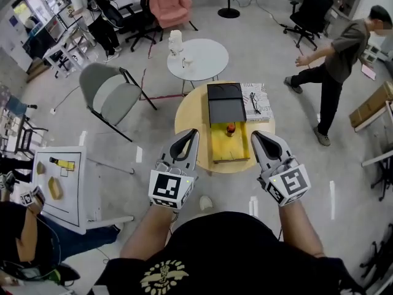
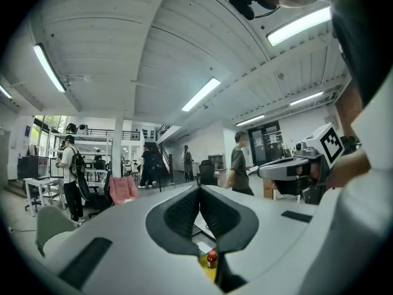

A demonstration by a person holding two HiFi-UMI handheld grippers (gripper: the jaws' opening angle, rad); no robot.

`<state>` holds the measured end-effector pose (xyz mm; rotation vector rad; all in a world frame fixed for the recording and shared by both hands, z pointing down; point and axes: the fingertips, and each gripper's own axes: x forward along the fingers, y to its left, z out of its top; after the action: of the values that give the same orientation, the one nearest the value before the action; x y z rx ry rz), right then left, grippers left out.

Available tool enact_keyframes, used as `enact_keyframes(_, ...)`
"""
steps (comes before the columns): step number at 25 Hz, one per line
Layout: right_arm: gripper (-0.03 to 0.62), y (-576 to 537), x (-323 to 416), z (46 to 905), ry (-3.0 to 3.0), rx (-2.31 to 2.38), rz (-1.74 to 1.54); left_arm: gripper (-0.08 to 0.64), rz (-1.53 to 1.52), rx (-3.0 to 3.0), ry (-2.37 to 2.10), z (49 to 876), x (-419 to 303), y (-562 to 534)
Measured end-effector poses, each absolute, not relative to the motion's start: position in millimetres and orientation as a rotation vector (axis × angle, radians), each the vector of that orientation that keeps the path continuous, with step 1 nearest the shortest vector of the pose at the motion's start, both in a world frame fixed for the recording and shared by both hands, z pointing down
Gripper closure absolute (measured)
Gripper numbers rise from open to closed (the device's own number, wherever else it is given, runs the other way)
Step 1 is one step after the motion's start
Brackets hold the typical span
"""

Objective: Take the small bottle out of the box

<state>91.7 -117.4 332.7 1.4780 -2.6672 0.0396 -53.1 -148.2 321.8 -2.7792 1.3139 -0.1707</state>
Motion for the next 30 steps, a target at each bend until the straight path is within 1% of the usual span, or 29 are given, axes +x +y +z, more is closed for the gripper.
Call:
enact_keyframes(12,0.577,-155.3,72.4,333.6,-2.591,1.563,0.024,0.545,-0.119,-2.836,1.225,321.7,-72.1,-195.4)
enact_keyframes(18,0.577,-156.1,63.9,340.1,-2.539,1.609,0.023,0.545,-0.081,-2.847,1.193,324.4,-84.0,-210.9)
enact_keyframes(30,0.577,-175.9,70.7,345.4,-2.525,1.62,0.031,0.545,-0.072,-2.866,1.178,330.5,-75.6,-224.9)
